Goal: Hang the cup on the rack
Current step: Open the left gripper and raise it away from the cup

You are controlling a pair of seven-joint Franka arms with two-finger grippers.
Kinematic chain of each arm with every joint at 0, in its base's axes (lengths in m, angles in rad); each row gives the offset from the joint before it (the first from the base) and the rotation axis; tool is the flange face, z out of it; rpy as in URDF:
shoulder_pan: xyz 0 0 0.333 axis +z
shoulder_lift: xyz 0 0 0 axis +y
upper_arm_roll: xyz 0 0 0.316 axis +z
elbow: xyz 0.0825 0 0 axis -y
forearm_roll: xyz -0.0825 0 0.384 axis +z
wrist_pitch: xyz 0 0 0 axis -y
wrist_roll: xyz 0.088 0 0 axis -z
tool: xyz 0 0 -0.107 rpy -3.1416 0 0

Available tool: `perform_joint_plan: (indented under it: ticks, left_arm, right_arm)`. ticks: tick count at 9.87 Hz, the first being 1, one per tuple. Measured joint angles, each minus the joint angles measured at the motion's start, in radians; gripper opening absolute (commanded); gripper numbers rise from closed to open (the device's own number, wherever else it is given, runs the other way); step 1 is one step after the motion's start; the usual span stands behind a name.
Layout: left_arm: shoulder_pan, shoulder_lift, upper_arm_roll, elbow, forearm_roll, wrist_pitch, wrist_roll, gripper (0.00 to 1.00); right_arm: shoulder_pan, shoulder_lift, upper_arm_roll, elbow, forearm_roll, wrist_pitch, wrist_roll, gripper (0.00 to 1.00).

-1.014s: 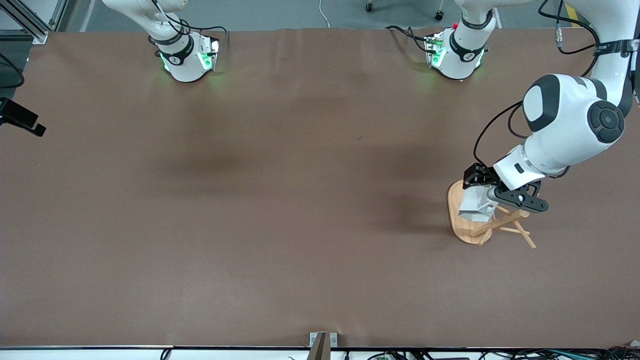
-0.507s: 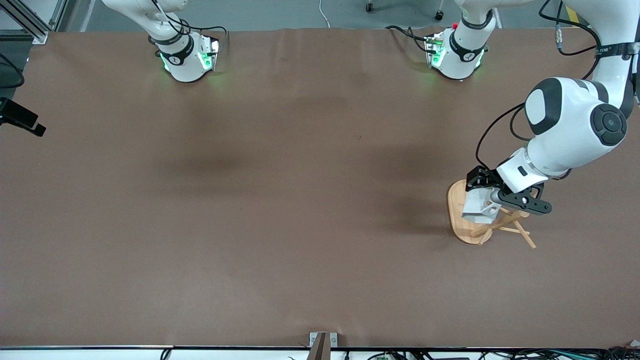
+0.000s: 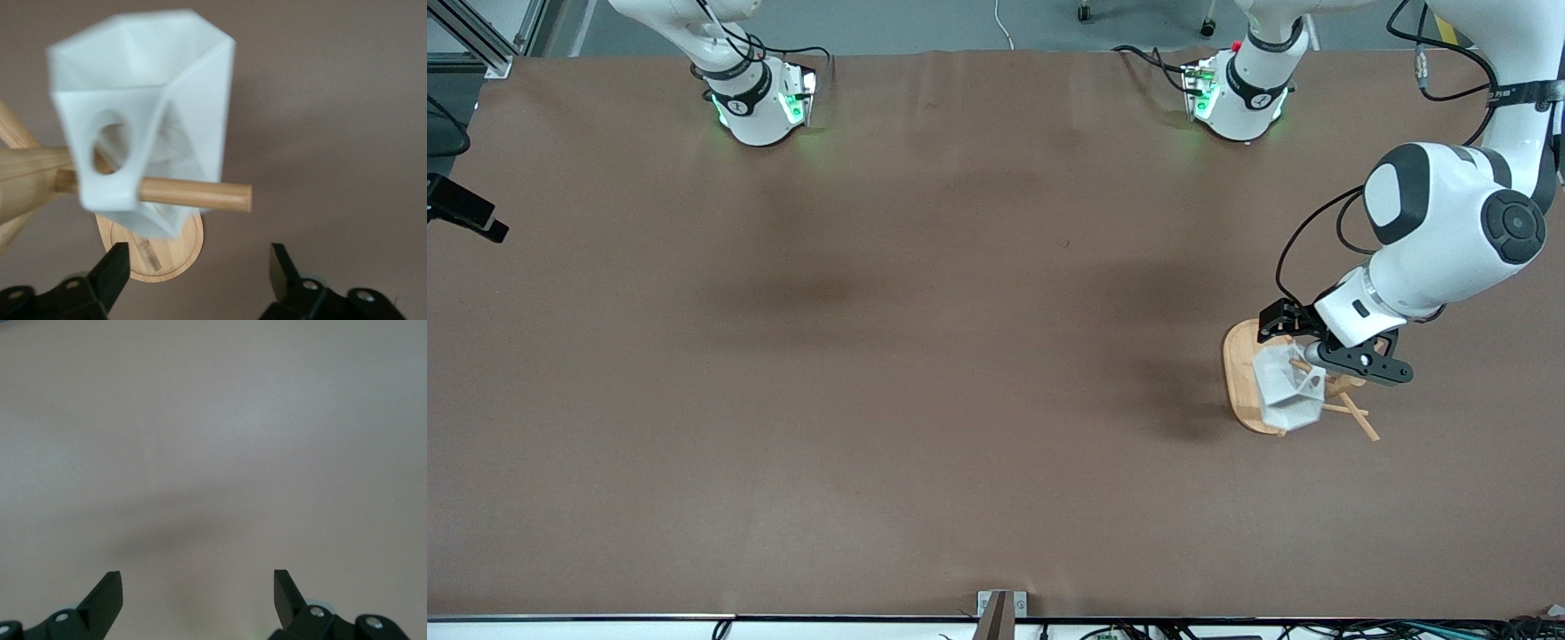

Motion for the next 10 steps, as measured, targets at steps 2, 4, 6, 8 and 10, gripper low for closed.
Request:
perform_joint_plan:
  ticks: [2,4,6,8,10]
  left_arm:
    - [-0.001,-0.028,0.0,0.01,-0.001,-0.008,-0.026,1.0]
    - [-0.006,-0.096,-0.002,0.026,-0.001,-0.092,-0.094,1.0]
    - [-0.012,-0.173,-0.002,0.063,0.0,-0.227,-0.165,1.0]
    - [-0.007,-0.209,0.004,0.164,0.068,-0.398,-0.168,1.0]
    - [-0.006,-0.212,0.008,0.256,0.126,-0.469,-0.168,1.0]
  right_arm:
    - [0.0,0.0,0.0,0.0,0.0,0.0,0.0,1.0]
    - [0.0,0.0,0.0,0.0,0.0,0.0,0.0,1.0]
    - [0.0,0.0,0.0,0.0,0.0,0.0,0.0,1.0]
    - [0.0,0.0,0.0,0.0,0.0,0.0,0.0,1.0]
    - [0.0,0.0,0.0,0.0,0.0,0.0,0.0,1.0]
